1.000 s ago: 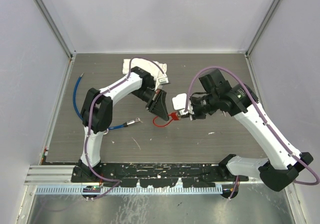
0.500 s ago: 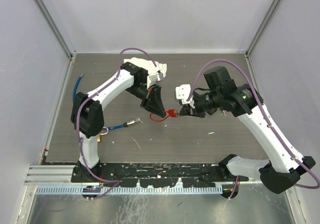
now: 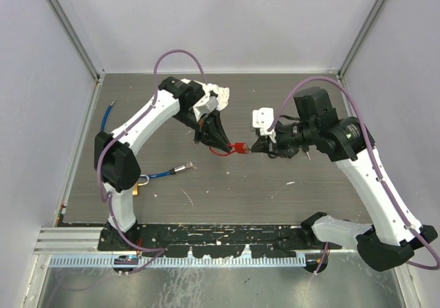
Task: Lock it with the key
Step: Lock the lock, then adjust the lock.
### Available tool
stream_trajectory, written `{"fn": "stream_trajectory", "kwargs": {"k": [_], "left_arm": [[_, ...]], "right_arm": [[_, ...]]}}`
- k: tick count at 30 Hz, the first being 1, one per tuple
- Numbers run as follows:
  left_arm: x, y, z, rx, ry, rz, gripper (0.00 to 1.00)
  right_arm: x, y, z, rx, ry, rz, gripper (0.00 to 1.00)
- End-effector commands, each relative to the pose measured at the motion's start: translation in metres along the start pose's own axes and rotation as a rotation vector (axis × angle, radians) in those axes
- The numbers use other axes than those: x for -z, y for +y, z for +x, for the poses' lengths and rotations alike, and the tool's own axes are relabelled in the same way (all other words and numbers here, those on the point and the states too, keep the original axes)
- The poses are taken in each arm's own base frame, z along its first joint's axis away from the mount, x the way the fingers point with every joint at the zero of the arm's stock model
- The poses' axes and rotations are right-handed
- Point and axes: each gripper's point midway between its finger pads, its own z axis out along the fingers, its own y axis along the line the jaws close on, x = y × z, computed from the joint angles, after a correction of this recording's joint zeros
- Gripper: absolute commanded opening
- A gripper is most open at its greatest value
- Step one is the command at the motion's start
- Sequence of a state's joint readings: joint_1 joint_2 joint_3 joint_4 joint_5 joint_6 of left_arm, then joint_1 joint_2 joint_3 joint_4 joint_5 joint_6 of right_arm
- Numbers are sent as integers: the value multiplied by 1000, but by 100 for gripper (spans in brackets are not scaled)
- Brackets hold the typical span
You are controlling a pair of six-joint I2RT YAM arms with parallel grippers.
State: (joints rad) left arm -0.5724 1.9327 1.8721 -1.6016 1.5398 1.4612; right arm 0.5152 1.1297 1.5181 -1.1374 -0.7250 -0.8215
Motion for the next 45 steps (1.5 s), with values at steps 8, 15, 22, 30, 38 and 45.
{"fn": "stream_trajectory", "kwargs": {"k": [8, 15, 22, 30, 38, 45], "left_arm": [[-5, -21, -88, -351, -162, 7, 1], [0, -11, -81, -382, -161, -14, 0], [-8, -16, -46, -225, -162, -4, 0], [-11, -22, -26, -63, -160, 6, 0], [-8, -26, -24, -34, -163, 0, 0], [-7, -25, -23, -21, -161, -4, 0]], "right_arm": [[20, -24, -20, 33, 0, 105, 1], [23, -42, -11, -9, 25, 196, 1], [6, -46, 2, -141, -28, 182, 1], [-11, -20, 8, -205, -85, 44, 20], [-11, -13, 9, -276, -131, 9, 46], [-23, -6, 0, -420, -247, -77, 69]]}}
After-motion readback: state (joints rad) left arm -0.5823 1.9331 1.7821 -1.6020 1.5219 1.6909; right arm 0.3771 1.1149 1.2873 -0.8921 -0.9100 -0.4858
